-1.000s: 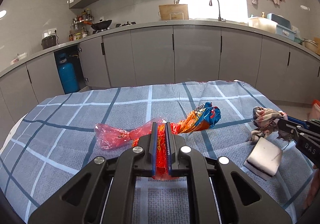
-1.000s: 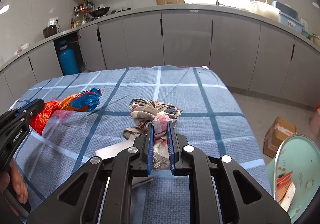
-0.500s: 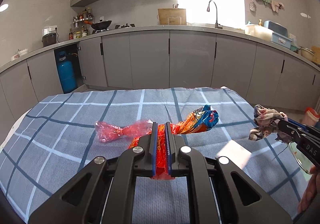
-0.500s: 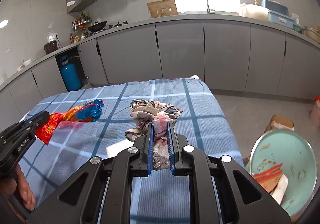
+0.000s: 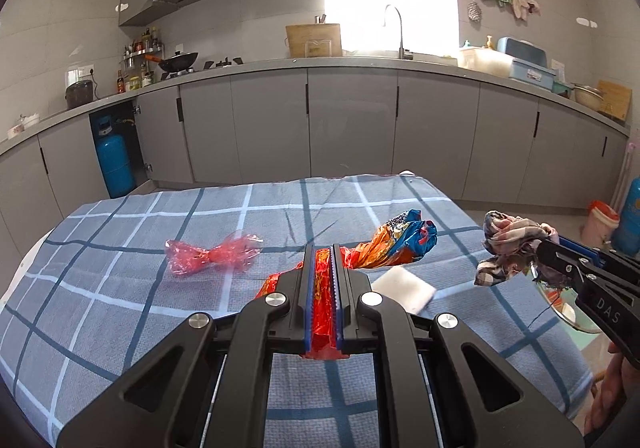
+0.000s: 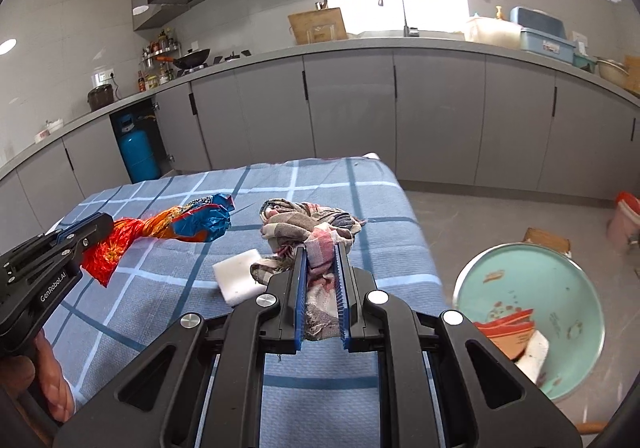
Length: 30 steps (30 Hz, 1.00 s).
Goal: Collect trash
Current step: 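Carry wrapper and rag to the teal basin and open both tools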
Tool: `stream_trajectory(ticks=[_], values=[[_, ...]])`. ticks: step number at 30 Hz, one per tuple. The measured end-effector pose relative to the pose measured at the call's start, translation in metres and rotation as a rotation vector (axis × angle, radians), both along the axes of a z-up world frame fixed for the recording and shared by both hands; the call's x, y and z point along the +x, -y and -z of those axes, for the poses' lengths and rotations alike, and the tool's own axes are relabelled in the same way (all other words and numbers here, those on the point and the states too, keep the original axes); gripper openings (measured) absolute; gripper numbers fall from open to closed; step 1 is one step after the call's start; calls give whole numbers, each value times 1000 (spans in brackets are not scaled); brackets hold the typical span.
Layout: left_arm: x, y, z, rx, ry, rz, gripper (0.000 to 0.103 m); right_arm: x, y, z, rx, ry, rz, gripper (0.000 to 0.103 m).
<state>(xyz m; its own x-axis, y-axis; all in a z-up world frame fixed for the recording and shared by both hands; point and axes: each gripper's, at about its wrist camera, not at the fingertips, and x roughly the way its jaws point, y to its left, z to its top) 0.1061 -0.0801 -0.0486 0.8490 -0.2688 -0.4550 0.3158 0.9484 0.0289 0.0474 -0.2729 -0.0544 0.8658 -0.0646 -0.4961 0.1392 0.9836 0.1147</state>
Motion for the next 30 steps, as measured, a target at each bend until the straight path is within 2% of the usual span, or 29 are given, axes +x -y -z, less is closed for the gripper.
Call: stream_trajectory(ticks=[16, 30], values=[[-18, 27, -7, 13, 18, 66, 8, -26, 25, -7, 13, 16, 62, 14], [-31, 68, -2, 25, 18, 158, 8, -41, 56, 4, 30, -2, 140, 14]])
